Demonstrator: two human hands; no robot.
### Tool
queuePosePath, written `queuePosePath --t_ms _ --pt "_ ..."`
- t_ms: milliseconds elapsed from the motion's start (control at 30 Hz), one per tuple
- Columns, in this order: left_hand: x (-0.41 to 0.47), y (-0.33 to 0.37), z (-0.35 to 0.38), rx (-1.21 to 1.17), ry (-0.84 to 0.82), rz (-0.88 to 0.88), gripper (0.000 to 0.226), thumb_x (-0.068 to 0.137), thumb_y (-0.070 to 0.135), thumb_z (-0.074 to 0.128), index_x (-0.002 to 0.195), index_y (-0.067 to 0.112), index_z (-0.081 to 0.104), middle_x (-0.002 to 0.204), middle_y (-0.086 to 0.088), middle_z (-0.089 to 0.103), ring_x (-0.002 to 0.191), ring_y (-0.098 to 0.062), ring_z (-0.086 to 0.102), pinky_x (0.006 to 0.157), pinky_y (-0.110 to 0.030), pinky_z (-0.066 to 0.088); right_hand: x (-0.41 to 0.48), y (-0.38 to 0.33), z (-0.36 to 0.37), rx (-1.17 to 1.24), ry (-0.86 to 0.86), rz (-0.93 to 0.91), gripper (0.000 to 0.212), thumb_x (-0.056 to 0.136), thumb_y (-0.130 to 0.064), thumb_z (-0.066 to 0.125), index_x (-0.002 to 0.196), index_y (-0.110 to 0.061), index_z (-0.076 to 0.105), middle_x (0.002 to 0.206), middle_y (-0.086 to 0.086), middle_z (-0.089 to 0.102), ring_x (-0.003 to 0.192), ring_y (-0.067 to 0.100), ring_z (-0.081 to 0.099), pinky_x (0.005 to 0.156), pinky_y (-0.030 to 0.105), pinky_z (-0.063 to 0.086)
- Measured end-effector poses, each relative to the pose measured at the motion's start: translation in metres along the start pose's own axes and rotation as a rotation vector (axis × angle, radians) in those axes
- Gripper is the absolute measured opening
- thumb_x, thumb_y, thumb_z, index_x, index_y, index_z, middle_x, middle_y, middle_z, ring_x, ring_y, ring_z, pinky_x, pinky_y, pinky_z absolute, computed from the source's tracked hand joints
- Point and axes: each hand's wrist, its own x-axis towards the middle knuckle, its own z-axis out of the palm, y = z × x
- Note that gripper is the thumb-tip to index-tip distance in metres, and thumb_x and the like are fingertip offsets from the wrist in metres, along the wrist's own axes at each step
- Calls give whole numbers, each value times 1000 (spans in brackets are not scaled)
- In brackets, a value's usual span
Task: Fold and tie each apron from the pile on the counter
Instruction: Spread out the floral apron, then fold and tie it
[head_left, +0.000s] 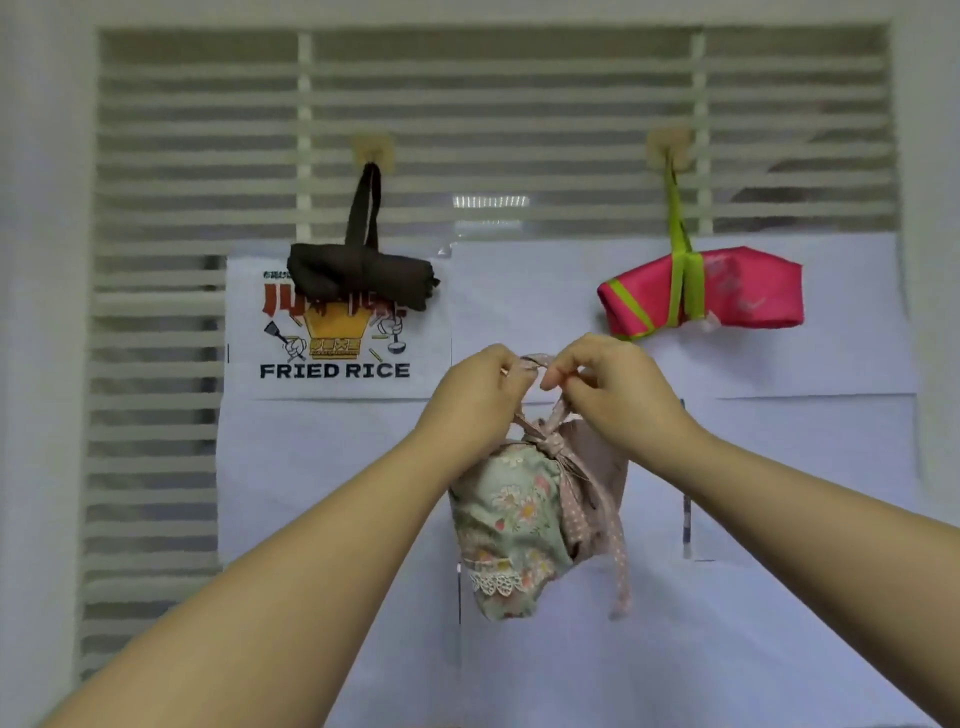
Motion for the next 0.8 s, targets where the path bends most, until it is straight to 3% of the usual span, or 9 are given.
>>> queuePosePath --t_ms 67,133,200,300,433,533,600,667,800 --pt "5 5 -13 -42 33 80 14 96 30 54 103 22 44 70 4 59 72 -9 63 58 -22 42 16 -4 -10 -88 4 -52 31 85 5 54 81 -18 74 88 -5 61 77 11 57 66 12 37" --pt "7 6 -31 -12 34 175 19 94 24 58 103 23 41 76 4 58 61 -6 55 51 -14 37 32 -11 -13 -190 11 -111 26 87 1 55 97 -11 75 99 1 66 86 12 56 65 7 33" --pt "7 5 -50 47 26 228 14 94 18 57 97 24 44 85 7 59 69 -9 59 56 -12 40 45 -22 -10 -237 4 -143 26 89 -4 55 106 -13 73 106 1 66 90 13 55 69 13 33" --pt "5 0 -80 186 58 242 17 94 13 53 85 27 54 94 8 62 85 -8 63 72 -23 49 60 -48 3 -200 -27 -165 26 90 -6 55 109 -13 72 109 0 67 85 10 53 77 18 36" --pt "-4 -9 -129 341 156 181 21 89 10 53 83 29 61 89 11 61 79 -6 61 70 -21 48 76 -93 36 -7 -50 -169 27 87 -3 53 100 -14 74 91 -6 73 77 13 63 71 18 43" --pt "-13 -18 -173 382 191 85 21 86 10 54 83 29 62 83 6 67 72 -10 61 63 -20 46 89 -132 69 180 -98 -182 30 85 -1 52 94 -19 73 78 -8 72 66 3 63 57 8 43" --pt "-21 -26 -207 446 198 18 17 86 13 56 91 26 64 84 8 63 66 -5 54 53 -9 38 100 -161 96 267 -113 -211 30 88 -3 51 104 -19 71 90 -4 71 70 1 62 57 7 41" --pt "-28 -32 -233 501 223 -26 17 86 16 58 100 22 66 88 8 58 70 -8 51 54 -10 36 109 -187 118 300 -92 -244 32 89 -4 51 113 -18 67 104 -4 68 86 8 61 66 13 40" --pt "-47 -47 -300 671 315 -170 22 83 17 60 104 19 65 98 0 61 96 -21 59 75 -25 46 130 -259 170 423 -88 -285 37 88 1 51 119 -17 64 114 0 65 106 15 55 76 16 35"
